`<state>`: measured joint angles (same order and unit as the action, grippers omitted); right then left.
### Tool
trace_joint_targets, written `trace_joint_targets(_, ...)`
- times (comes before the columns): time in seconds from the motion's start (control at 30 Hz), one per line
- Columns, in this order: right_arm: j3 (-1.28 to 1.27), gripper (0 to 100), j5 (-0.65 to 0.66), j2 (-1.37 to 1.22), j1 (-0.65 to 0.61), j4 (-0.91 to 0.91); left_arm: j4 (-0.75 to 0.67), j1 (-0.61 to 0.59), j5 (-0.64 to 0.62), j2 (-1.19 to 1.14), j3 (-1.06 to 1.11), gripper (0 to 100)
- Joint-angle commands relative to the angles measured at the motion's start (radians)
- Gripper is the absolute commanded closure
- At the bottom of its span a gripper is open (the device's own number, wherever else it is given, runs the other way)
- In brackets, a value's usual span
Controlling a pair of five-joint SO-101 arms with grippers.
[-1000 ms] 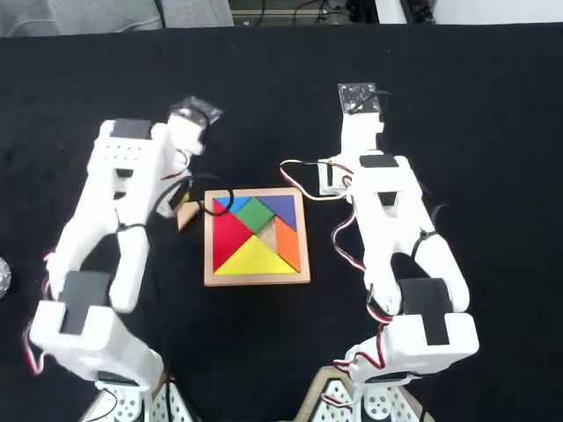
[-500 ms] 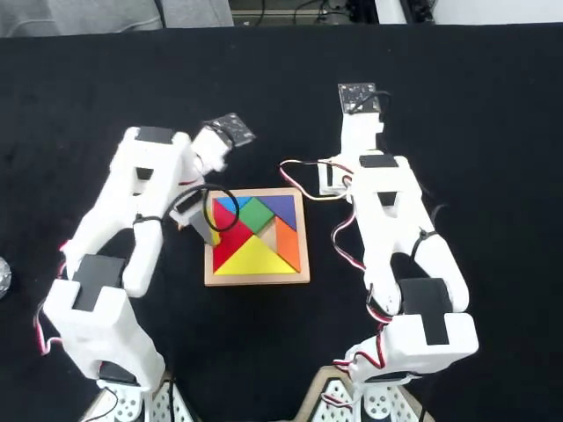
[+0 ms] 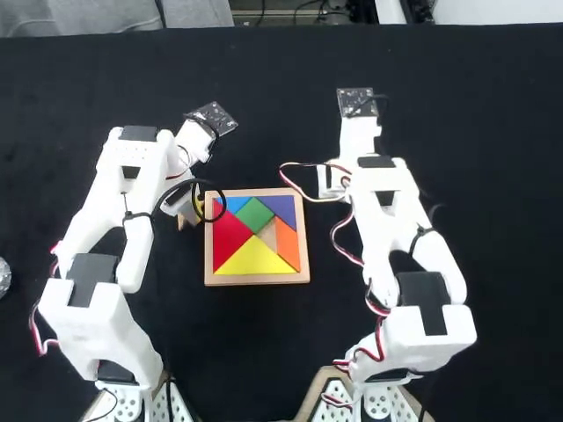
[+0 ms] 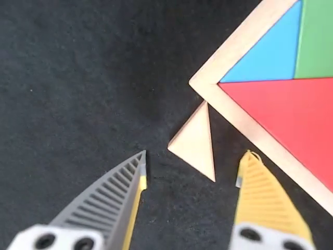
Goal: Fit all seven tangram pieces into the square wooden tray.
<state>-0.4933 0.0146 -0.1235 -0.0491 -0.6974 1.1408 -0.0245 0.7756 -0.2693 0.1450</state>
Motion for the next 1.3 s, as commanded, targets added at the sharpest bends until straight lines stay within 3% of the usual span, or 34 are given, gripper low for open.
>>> trace_joint_targets(0.0,0.051,98.7,-0.002,0.004,0.012,0.011,-0.017,-0.008,-0.008,-0.043,-0.021,72)
trace_joint_targets(0.33,0.051,98.7,-0.002,0.004,0.011,0.011,-0.008,0.016,-0.015,-0.114,-0.076,73)
trace_joint_targets(0.67,0.051,98.7,-0.002,0.004,0.009,0.011,-0.006,0.024,-0.107,-0.141,-0.079,73)
trace_joint_targets(1.27,0.051,98.7,-0.002,0.002,0.009,0.012,-0.012,0.047,-0.107,-0.141,-0.076,73)
